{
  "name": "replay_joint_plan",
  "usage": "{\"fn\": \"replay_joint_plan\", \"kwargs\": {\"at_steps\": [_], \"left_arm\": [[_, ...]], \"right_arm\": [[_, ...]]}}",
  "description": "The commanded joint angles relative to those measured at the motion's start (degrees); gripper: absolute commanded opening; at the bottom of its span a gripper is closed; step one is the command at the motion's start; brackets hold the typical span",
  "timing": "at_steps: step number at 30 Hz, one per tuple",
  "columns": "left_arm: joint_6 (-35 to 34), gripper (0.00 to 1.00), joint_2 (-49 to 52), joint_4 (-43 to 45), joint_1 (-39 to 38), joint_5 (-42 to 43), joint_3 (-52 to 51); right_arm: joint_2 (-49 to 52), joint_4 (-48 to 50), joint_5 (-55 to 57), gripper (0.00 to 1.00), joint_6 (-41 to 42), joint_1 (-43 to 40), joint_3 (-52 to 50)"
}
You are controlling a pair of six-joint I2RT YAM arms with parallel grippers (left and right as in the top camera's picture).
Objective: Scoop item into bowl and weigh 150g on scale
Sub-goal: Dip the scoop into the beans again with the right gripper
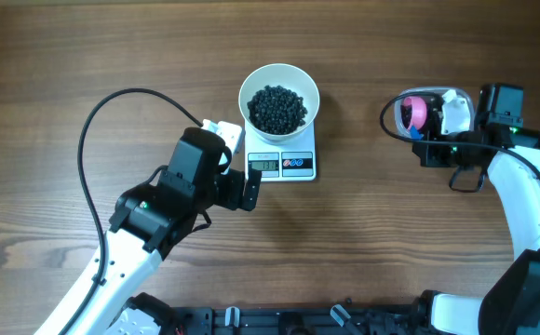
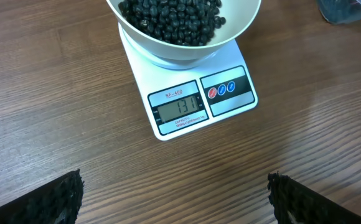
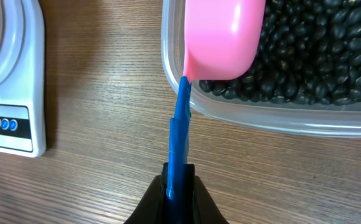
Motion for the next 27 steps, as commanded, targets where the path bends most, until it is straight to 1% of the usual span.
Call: {"fn": "replay_joint_plan", "kwargs": {"at_steps": [1, 9, 17, 21, 23, 27], "left_arm": [[1.14, 1.00, 0.00, 0.15, -0.26, -0.33, 0.17], [1.14, 1.00, 0.00, 0.15, -0.26, -0.35, 0.17], [1.14, 1.00, 0.00, 0.15, -0.26, -0.33, 0.17], [1.14, 1.00, 0.00, 0.15, -0.26, -0.33, 0.17], [1.14, 1.00, 0.00, 0.15, -0.24, -0.33, 0.17], [1.14, 1.00, 0.00, 0.15, -0.26, -0.33, 0.17]], "right_arm": [[0.68, -0.55, -2.71, 0.04, 2.16, 0.04, 0.37], [0.68, 0.37, -4.17, 0.04, 5.16, 0.02, 0.37], [0.68, 1.46, -4.15, 0.04, 4.68, -0.07, 0.37], [0.66, 2.86, -4.22, 0.04, 4.68, -1.66, 0.37], [0.68, 2.95, -5.27, 0.04, 4.66, -2.89, 0.37], [0.68, 2.93, -11.56, 0.04, 4.66, -5.86, 0.37]]}}
